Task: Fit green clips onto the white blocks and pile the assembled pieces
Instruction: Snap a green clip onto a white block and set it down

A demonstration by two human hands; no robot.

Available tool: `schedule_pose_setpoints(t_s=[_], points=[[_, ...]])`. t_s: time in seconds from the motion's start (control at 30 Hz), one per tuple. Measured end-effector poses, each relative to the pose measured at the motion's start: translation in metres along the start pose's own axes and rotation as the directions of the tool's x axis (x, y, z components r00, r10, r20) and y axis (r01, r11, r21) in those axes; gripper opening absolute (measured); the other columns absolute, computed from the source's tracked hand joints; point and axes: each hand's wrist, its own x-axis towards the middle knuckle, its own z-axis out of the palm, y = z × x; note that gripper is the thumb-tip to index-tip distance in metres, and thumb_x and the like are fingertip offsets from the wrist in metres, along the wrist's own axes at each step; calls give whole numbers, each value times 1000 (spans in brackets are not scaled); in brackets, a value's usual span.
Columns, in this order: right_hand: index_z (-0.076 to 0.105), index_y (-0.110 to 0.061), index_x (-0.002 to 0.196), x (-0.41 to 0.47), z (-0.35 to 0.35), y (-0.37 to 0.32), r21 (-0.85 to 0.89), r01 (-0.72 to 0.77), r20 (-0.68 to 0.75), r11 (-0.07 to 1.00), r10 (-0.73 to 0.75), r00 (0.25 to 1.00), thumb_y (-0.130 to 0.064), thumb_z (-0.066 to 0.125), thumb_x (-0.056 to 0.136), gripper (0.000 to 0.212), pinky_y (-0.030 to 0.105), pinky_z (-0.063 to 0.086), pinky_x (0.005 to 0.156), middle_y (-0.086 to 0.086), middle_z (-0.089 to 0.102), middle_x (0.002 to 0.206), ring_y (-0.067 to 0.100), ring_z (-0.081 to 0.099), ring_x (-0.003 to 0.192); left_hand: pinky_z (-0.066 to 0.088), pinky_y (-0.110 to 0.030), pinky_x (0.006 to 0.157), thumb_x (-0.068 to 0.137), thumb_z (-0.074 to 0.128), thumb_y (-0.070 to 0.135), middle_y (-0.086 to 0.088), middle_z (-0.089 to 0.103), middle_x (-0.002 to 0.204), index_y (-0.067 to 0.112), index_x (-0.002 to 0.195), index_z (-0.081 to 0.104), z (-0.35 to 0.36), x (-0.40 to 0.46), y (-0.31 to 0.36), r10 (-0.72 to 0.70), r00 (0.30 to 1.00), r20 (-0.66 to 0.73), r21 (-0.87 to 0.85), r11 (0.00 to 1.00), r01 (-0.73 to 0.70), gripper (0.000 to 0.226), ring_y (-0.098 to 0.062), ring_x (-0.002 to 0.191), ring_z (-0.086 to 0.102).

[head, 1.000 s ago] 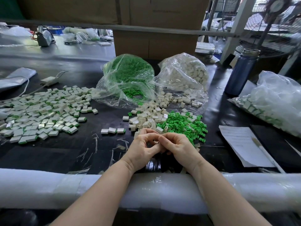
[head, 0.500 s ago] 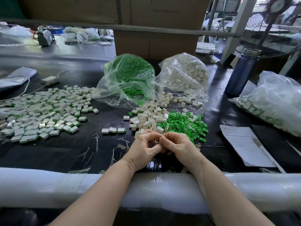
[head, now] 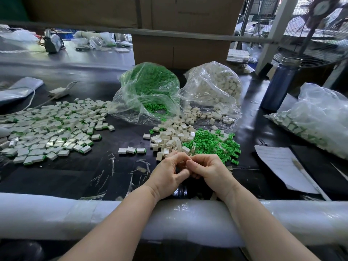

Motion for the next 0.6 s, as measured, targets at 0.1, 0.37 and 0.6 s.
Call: schedule_pose_setpoints(t_s=[0.1,0.37,0.6], points=[[71,-6,82,0,0,0,2,-8,-5,1000,8,1000,-4,58,87,14,15,40,52,10,60,66,5,47,52,46,-37,90,83,58,5,-5,54,99,21,85,59,0,0,1,-8,1000,1,0,1000,8,17,-23,92,55],[71,-6,79,0,0,-1,28,-15,-14,999,15,1000,-2,59,86,15,13,40,50,2,61,60,2,47,49,46,-41,90,83,57,3,-2,53,98,22,84,58,1,-1,2,-5,1000,5,10,1000,5,18,-24,92,54],[72,-9,78,0,-1,0,42,-16,-5,999,17,1000,-3,59,86,16,13,42,50,-3,63,57,1,49,49,46,-38,89,83,57,4,1,52,95,23,83,57,1,-1,2,-8,1000,6,20,1000,8,19,-23,92,54]])
